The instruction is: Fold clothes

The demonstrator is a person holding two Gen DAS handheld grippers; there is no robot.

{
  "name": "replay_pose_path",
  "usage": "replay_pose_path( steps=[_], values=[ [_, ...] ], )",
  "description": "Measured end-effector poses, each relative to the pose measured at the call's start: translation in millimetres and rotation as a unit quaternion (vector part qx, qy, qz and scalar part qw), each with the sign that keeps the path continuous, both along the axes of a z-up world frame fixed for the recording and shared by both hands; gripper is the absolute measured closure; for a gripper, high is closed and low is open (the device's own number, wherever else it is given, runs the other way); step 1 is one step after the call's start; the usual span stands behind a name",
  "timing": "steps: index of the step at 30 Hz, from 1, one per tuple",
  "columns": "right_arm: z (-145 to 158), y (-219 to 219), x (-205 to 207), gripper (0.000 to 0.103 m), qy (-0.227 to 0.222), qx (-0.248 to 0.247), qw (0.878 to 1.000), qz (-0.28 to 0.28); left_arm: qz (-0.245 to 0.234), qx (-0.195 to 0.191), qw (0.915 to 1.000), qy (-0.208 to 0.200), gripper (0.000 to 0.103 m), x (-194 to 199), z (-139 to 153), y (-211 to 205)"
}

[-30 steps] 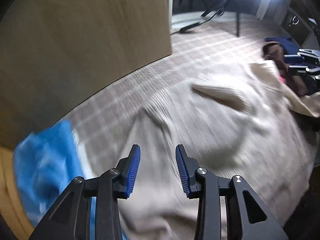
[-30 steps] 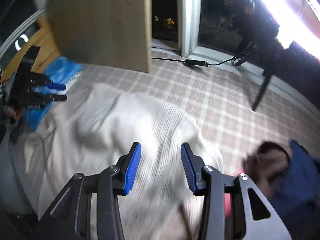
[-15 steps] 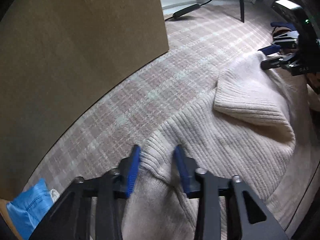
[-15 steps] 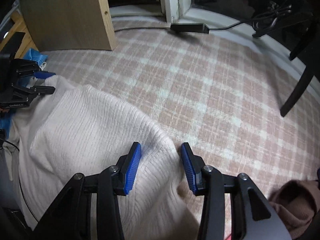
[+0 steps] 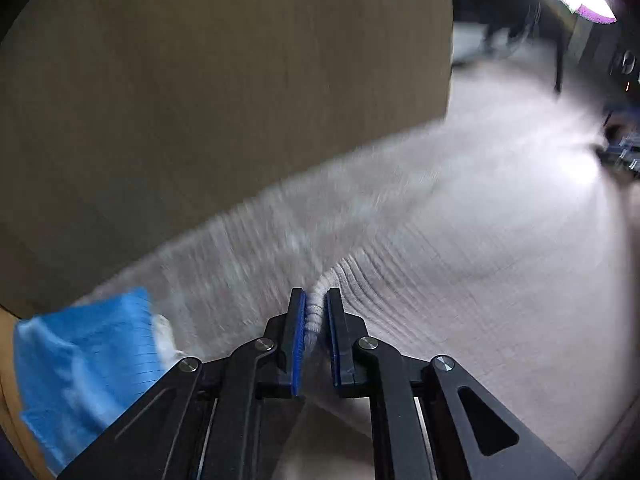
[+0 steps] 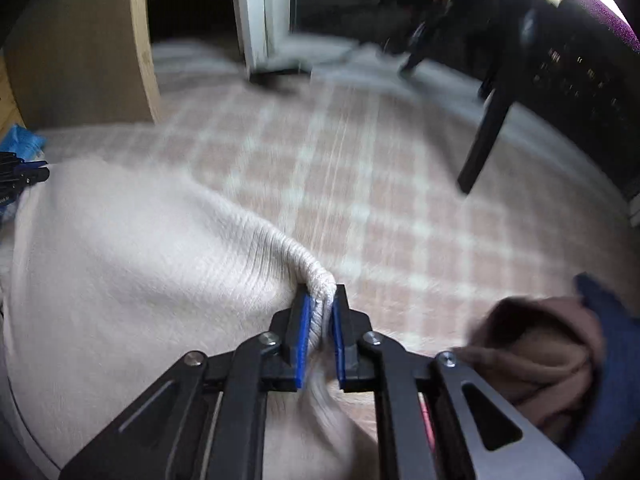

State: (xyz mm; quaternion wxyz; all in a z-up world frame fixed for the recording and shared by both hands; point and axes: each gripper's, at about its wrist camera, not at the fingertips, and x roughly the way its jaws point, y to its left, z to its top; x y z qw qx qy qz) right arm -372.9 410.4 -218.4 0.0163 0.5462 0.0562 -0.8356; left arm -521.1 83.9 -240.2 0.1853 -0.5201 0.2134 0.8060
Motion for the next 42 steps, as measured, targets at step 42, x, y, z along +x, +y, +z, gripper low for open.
replay_pose_path(
  steps=[42],
  values=[
    [5.4,-430.2,107.6,0.053,-0.164,-0.331,0.909,0.193,0.137,0.163,0.9695,-0.122,0.093,326.5,8.8,-179.7]
  ],
)
